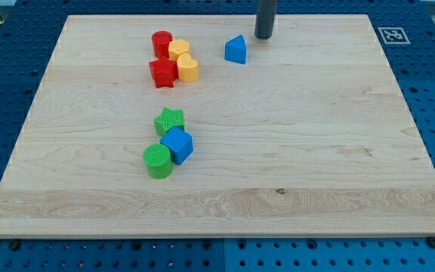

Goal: Move the blue triangle towards the yellow heart

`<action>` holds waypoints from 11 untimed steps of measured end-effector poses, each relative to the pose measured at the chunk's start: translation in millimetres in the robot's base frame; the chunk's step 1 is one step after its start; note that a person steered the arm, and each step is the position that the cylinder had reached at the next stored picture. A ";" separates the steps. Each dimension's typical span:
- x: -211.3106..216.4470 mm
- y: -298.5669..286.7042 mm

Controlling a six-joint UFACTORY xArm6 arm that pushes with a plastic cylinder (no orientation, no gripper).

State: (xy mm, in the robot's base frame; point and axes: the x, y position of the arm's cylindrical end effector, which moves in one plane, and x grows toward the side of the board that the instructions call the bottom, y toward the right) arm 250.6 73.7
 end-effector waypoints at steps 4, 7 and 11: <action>86.1 -4.5; 39.5 -25.3; -2.3 -78.2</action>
